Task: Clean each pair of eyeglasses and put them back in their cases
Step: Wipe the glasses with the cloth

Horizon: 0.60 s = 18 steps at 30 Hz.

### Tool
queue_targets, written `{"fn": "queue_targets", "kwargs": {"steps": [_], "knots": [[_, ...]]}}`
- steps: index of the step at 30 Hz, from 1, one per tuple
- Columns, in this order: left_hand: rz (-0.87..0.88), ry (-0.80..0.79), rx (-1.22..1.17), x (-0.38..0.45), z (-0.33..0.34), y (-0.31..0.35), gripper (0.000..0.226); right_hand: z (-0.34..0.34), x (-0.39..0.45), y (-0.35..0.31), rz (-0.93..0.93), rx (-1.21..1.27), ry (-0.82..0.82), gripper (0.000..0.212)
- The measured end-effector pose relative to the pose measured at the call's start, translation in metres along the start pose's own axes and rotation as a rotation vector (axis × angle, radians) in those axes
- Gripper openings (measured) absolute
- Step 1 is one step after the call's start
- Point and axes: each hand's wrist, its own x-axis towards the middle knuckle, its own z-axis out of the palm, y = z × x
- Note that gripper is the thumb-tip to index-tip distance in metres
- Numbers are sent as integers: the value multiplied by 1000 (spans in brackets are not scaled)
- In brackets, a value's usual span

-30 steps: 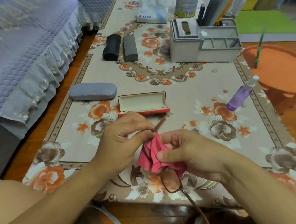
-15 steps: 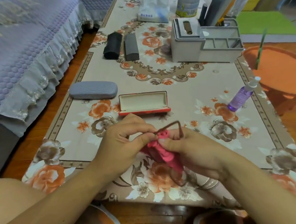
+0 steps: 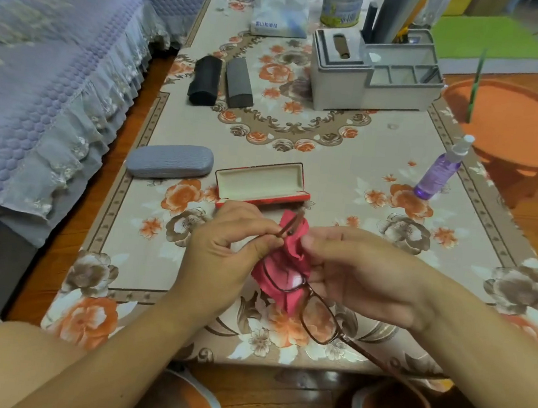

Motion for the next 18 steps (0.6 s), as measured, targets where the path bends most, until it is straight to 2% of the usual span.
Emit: {"fn": "queue_targets", "kwargs": {"steps": [3,5,7,9,13,16,18], "knots": [[24,21,27,2,-2,1,20,2,-2,-4,13,125,-22,54],[35,36,24,3,-3,1,20,3,-1,-6,-19,213,19,46],[41,44,30,4,-3,0,17,8,0,-5,-66,186,40,34],[43,46,55,3,0,0,15,16,2,0,-104,71,80,27],[73,3,139,-2,8,4,14,30,5,9,-148,-320,298,23],[94,-15,176,-3,9,6,14,35,1,10,-172,-526,319,17],[93,-17,193,-2,8,5,17,39,-5,8,-177,-558,300,18]]}}
